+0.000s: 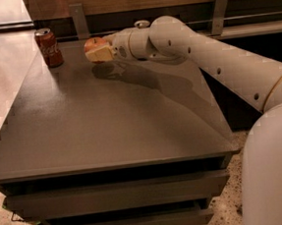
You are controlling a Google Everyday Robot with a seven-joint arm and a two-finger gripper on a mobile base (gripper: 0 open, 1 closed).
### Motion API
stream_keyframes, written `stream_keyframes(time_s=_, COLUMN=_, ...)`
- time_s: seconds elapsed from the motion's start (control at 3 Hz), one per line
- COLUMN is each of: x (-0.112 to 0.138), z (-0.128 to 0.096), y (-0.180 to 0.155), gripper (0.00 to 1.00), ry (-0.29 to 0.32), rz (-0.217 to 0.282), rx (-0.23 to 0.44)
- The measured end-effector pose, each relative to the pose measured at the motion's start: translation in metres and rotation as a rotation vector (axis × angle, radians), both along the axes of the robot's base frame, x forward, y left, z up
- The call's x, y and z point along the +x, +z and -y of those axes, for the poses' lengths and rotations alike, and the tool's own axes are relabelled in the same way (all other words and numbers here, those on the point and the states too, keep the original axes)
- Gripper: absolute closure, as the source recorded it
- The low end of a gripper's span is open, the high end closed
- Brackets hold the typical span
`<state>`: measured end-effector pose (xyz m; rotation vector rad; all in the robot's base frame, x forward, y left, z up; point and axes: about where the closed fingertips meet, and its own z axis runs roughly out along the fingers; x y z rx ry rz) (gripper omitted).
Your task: Move apple near coke can
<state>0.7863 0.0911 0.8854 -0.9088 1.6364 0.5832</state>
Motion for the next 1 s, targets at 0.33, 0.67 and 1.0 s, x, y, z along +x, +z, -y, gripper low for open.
stream_keyframes(time_s=0.33, x=0.013, z=-0.022, y=-0.006, gripper=1.00, ry=0.042, rz=-0.004, rx=0.022)
stream_keyframes(time_s=0.67, x=0.016, z=-0.058, y=-0.022, gripper=1.00, ry=0.098, rz=-0.030, rx=0.046)
stream_keyframes(time_s=1.0, x=0.012, z=-0.078, y=-0.030, gripper=1.00, ry=0.122, rz=-0.043, rx=0.054)
